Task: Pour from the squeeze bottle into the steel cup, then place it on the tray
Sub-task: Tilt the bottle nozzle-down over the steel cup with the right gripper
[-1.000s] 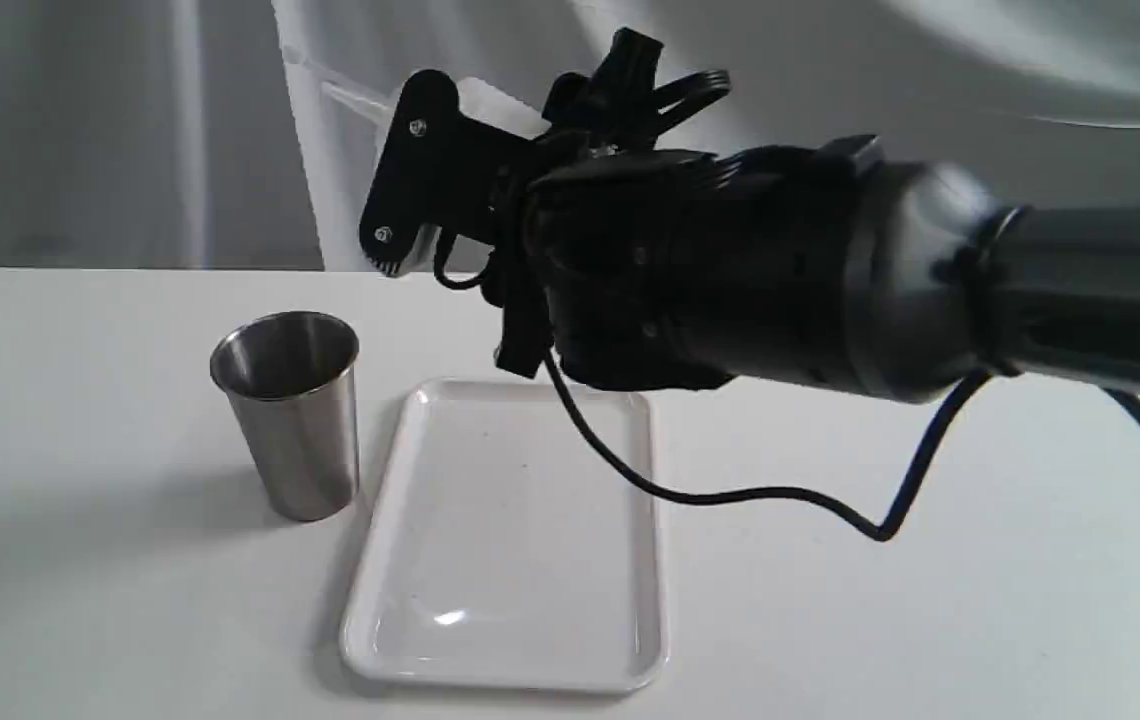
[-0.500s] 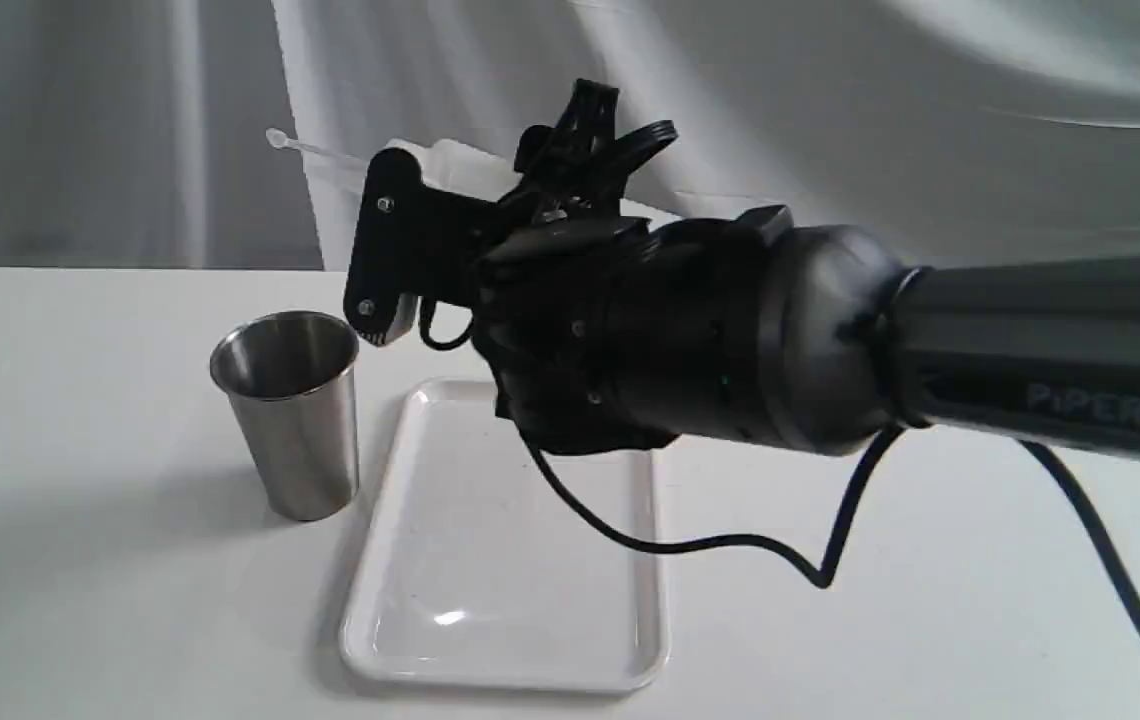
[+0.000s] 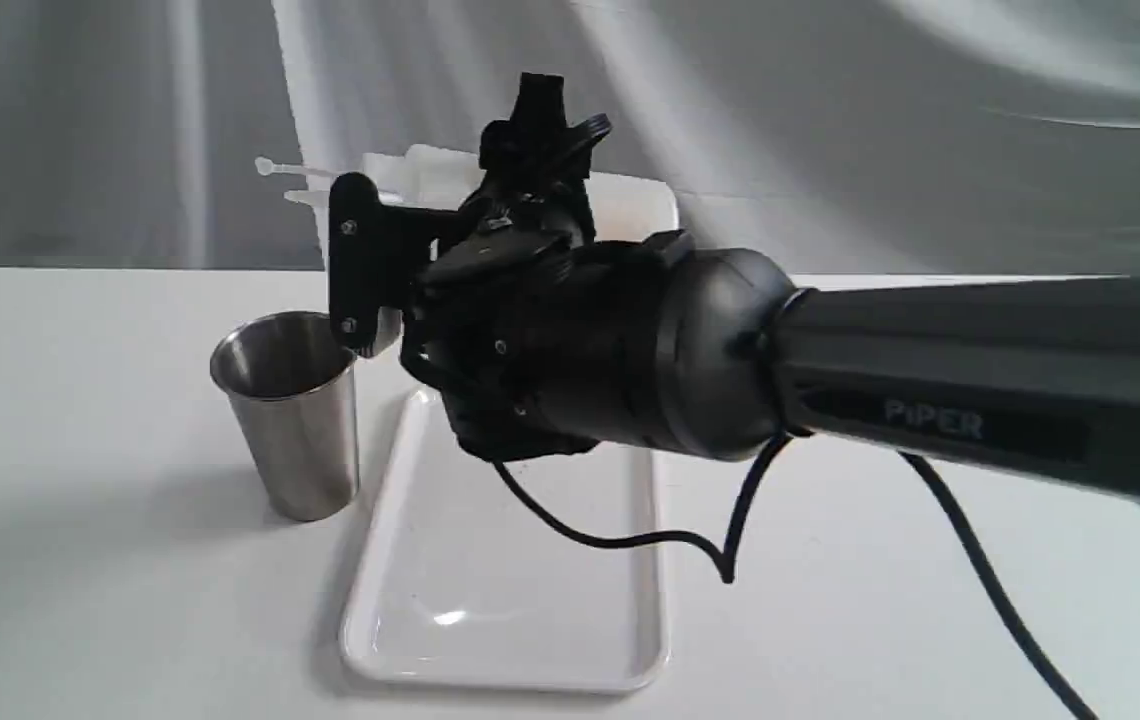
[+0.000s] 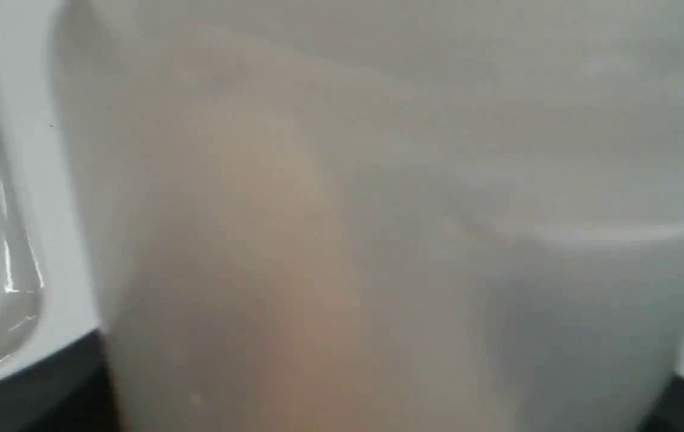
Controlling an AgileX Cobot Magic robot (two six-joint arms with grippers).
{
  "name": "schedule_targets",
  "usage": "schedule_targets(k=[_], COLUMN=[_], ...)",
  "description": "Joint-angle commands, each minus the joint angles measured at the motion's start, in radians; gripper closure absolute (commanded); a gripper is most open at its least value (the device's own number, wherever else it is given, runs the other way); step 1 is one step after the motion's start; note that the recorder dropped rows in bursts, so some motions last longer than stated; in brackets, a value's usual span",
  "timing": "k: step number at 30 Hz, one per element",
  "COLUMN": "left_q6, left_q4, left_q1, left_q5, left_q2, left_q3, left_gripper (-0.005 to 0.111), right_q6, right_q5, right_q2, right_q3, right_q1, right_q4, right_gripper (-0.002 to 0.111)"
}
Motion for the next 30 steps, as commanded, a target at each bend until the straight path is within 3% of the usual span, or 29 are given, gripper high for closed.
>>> schedule_targets(k=[1,30], left_q6=[-0.005,-0.004], left_q4=[-0.003,-0.003], left_q1=[-0.008,-0.008], left_q5=[-0.009,-0.009], left_q2=[-0.003,-0.003], left_q3=[0.004,0.004], left_gripper=[0.098,0.098], right_q6=[-0.05,-0.303], right_q5=[-0.001,0.052], right_q2=[0.006,0.113], right_q3=[-0.011,-0.104], right_q1=[0.005,0.002], right_q4=[-0.039,-0.08], right_gripper=[0.108,0.108])
